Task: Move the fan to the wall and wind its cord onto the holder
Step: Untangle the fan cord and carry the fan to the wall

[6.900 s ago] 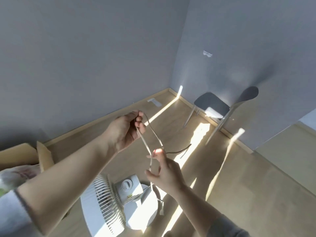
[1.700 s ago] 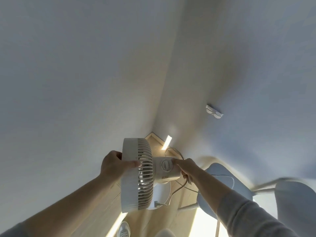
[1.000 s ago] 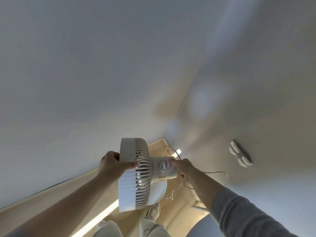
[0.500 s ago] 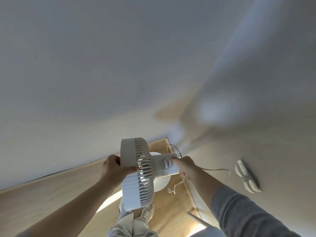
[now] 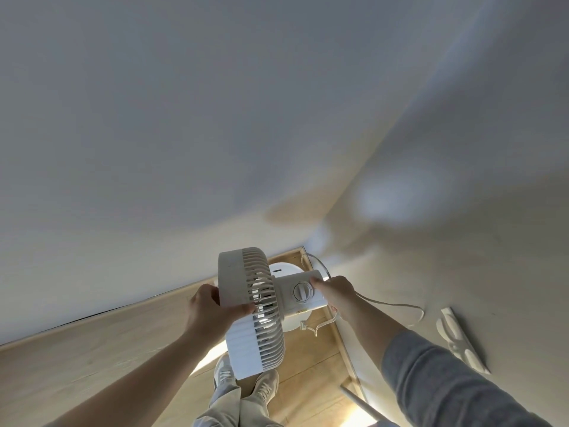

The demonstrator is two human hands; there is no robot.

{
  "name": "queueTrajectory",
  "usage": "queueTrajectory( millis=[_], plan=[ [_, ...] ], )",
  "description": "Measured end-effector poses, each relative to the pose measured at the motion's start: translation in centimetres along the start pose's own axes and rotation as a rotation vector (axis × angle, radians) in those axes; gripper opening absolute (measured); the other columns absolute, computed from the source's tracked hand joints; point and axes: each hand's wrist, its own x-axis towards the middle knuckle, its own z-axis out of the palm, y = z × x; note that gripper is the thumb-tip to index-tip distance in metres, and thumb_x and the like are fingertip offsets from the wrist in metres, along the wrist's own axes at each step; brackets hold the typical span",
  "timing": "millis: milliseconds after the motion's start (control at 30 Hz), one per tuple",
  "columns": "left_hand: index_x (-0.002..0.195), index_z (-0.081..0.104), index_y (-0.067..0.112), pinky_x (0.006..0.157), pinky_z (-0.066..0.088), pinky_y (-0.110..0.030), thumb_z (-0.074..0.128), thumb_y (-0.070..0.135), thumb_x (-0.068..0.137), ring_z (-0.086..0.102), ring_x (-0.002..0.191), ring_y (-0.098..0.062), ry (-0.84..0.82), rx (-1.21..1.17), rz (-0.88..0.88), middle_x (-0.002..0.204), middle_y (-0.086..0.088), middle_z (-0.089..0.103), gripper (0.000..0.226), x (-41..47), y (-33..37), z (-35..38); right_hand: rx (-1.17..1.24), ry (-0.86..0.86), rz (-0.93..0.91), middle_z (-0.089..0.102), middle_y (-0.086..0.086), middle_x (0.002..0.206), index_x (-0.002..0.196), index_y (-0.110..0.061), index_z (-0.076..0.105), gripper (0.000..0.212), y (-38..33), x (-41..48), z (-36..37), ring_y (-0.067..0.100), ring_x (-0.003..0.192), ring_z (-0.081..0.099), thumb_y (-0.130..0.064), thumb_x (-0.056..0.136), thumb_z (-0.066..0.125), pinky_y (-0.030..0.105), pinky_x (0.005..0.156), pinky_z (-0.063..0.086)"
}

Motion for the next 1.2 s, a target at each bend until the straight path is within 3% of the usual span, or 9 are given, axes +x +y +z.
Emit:
queueTrajectory(
  millis=[200,567,733,900,967,1100,1200],
  plan=[
    [0.096,0.053,0.006,0.056,0.047,-0.025,0.088,0.029,0.057,0.057,0.082,-0.022,-0.015,-0.032,0.006,0.091,-0.009,0.061,0.057,1.0,0.3,0.6,-0.011,0.019,-0.012,0.044,0.003,0.060,0.061,-0.009,0.044,0.042,-1.1,0.9,-0.4,0.018,0.058,0.044,-0.040,0.088,0.055,0.031,0.066,0.038],
    [0.096,0.051,0.010,0.069,0.056,-0.037,0.087,0.033,0.057,0.058,0.084,-0.022,0.017,-0.017,0.016,0.088,-0.003,0.060,0.058,3.0,1.5,1.1,0.002,0.048,-0.036,0.041,0.003,0.058,0.058,-0.009,0.042,0.046,-2.5,2.5,-0.9,0.019,0.059,0.042,-0.039,0.090,0.054,0.031,0.066,0.035],
    [0.096,0.051,0.010,0.061,0.051,-0.029,0.085,0.031,0.060,0.058,0.083,-0.022,0.018,-0.031,0.037,0.091,-0.006,0.060,0.054,3.8,2.1,0.7,0.008,0.091,-0.078,0.038,0.002,0.056,0.053,-0.010,0.037,0.050,-3.4,3.1,-1.0,0.016,0.053,0.037,-0.039,0.091,0.054,0.031,0.065,0.033],
    [0.094,0.050,0.011,0.064,0.053,-0.033,0.085,0.034,0.059,0.057,0.082,-0.020,0.011,-0.018,0.015,0.088,-0.003,0.059,0.054,4.9,2.0,0.4,-0.044,0.076,-0.079,0.043,0.003,0.058,0.056,-0.009,0.042,0.048,-4.2,3.7,-0.7,0.016,0.055,0.042,-0.040,0.092,0.050,0.028,0.057,0.033],
    [0.095,0.051,0.010,0.062,0.053,-0.032,0.086,0.035,0.058,0.057,0.082,-0.020,-0.010,-0.006,-0.001,0.088,-0.003,0.060,0.057,5.5,1.8,0.6,-0.046,0.068,-0.067,0.046,0.003,0.060,0.060,-0.007,0.047,0.047,-4.2,3.8,-0.5,0.021,0.063,0.049,-0.041,0.093,0.049,0.030,0.061,0.037],
    [0.098,0.052,0.008,0.056,0.049,-0.026,0.085,0.039,0.058,0.058,0.081,-0.018,-0.066,0.011,-0.003,0.089,-0.004,0.061,0.060,6.0,1.9,0.9,0.017,0.040,-0.028,0.043,0.004,0.061,0.099,0.006,0.062,0.043,-4.1,3.8,-0.7,0.018,0.059,0.042,-0.035,0.093,0.050,0.029,0.059,0.035],
    [0.099,0.054,0.009,0.054,0.049,-0.025,0.083,0.044,0.057,0.059,0.081,-0.018,-0.076,0.033,0.008,0.090,-0.005,0.061,0.062,6.2,2.2,1.0,0.051,0.072,-0.046,0.044,0.001,0.063,0.081,-0.005,0.058,0.028,-3.9,3.4,-1.0,0.016,0.060,0.044,-0.030,0.089,0.051,0.030,0.064,0.037]
  ],
)
